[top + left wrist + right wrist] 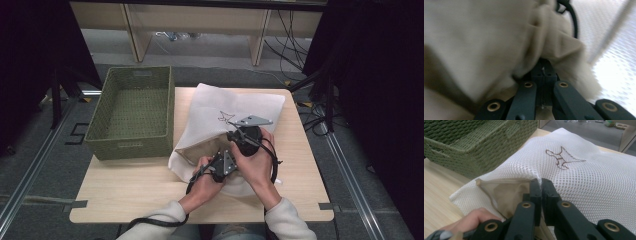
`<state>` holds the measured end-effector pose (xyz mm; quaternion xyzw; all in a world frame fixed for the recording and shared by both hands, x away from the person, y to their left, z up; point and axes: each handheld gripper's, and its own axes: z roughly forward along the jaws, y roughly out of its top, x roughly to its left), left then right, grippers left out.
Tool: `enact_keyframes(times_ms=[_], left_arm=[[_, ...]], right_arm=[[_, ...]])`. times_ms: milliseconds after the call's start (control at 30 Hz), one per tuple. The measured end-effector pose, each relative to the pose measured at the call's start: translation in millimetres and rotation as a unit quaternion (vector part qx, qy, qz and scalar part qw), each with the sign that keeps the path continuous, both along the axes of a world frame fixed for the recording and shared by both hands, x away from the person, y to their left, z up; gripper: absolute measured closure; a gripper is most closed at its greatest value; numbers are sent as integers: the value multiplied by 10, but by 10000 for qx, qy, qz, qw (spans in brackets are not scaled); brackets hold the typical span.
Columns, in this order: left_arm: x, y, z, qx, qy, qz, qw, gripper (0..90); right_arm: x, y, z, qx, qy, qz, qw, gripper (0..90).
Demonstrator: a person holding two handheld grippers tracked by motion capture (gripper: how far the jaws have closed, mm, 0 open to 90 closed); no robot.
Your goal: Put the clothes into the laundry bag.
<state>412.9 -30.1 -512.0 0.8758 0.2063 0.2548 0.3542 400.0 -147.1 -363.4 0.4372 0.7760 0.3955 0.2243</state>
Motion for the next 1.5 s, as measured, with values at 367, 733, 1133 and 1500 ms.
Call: enact_keyframes(times_ms=[367,733,1133,1500], left_arm=[[-180,104,86,-254,66,-297,9992,742],[-341,9,-8,-298,294,-429,9982,489],[-150,-31,45,-257,232,-238,9991,885],[123,-105,-27,-88,-65,-65,9999,865]], right_arm=[[5,-8,1,52,64,7,10000,886],[-3,1,11,13,40,22,10000,886],[-1,-5,17,-14,-8,33,10000,886],[13,-32,15,31,13,50,10000,886]])
